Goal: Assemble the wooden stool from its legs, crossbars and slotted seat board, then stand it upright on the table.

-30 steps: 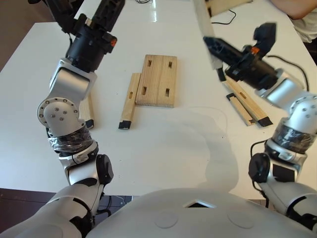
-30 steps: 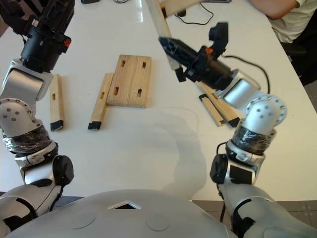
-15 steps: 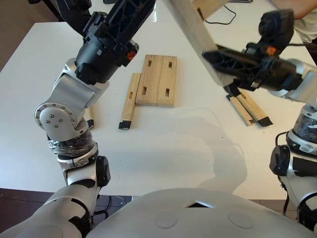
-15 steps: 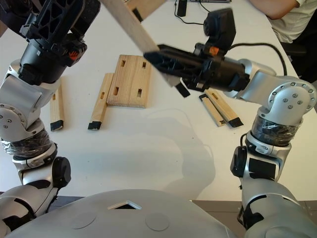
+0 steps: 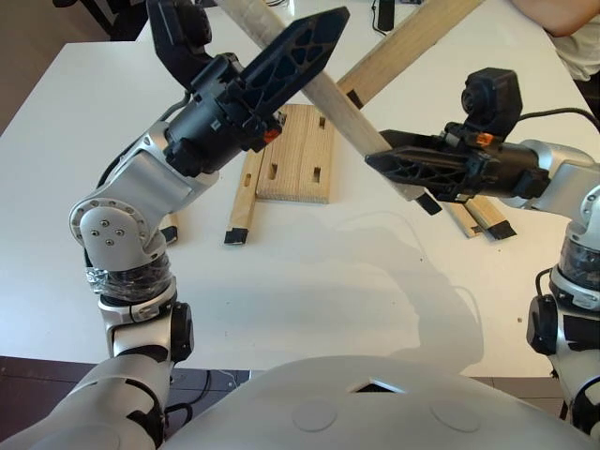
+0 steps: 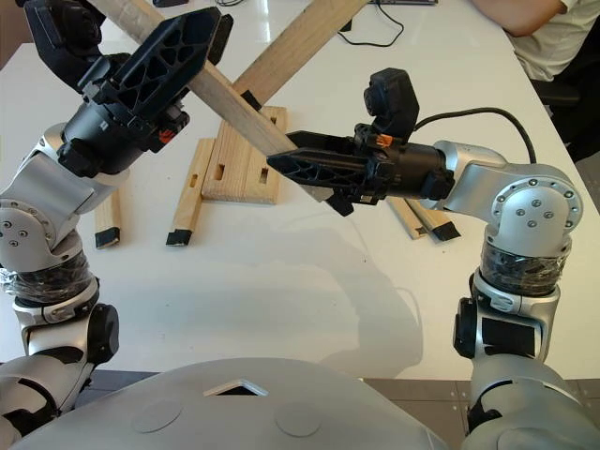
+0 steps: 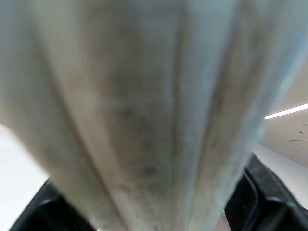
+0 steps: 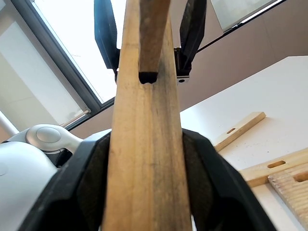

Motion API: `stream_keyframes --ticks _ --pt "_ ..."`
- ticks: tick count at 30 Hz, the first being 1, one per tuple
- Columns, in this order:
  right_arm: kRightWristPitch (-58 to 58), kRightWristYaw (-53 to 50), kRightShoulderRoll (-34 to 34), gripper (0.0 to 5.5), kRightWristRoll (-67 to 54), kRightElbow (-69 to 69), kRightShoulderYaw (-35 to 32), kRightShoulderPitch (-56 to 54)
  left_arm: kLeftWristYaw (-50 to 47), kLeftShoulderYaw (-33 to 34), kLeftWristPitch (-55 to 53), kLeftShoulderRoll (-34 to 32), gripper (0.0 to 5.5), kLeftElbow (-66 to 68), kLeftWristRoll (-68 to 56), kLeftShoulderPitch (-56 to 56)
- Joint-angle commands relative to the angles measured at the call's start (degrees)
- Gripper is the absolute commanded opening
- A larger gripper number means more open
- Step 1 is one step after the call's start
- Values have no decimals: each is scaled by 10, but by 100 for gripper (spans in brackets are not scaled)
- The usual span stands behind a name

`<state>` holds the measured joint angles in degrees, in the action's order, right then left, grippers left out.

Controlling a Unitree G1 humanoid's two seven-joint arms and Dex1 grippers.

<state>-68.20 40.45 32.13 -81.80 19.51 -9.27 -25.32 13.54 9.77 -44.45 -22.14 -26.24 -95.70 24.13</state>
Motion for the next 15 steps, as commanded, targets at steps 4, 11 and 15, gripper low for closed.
stream_keyframes --ticks 4,11,15 --pt "26 14 4 205 31 11 17 8 15 -11 -7 -20 208 6 5 8" --pt "39 7 3 205 33 1 14 7 30 -6 0 -31 203 4 16 1" --pt "53 10 1 205 55 -11 16 6 41 -1 5 -34 203 8 28 4"
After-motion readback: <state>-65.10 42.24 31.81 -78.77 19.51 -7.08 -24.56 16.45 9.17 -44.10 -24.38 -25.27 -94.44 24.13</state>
